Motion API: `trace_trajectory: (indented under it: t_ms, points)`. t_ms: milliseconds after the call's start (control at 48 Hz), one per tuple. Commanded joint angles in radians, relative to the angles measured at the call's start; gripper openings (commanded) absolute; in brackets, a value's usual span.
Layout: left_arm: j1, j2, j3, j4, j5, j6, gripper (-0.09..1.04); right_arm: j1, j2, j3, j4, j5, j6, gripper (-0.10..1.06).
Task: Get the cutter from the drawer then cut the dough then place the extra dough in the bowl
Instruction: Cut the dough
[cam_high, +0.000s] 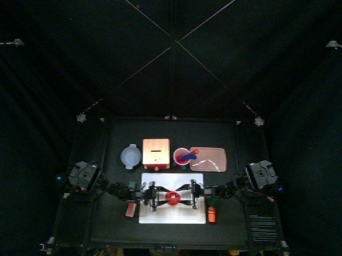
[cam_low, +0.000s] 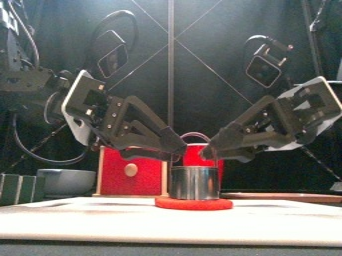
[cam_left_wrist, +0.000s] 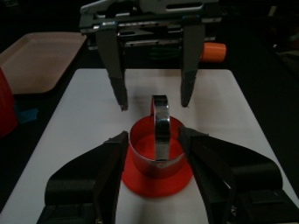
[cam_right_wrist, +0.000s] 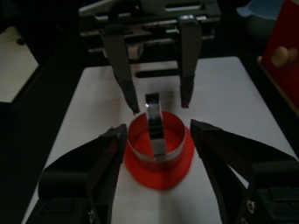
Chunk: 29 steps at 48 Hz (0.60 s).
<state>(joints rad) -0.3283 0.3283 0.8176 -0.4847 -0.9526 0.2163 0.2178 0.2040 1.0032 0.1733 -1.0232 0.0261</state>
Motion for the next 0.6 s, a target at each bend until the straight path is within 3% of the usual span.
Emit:
trace_trajectory:
  t_ms: [21,333,604]
  points:
    - [0.003,-0.02,-0.02,-0.003,-0.008,0.0,0.86,0.008,-0.057,-0.011,-0.015,0.003,0.005,0.91]
    - [0.003,-0.02,-0.02,-0.012,0.0,0.002,0.85,0.008,-0.057,-0.026,0.037,0.097,0.005,0.91]
    - [0.003,-0.021,-0.02,-0.011,0.005,0.005,0.78,0.005,-0.043,-0.043,0.023,0.138,0.002,0.89]
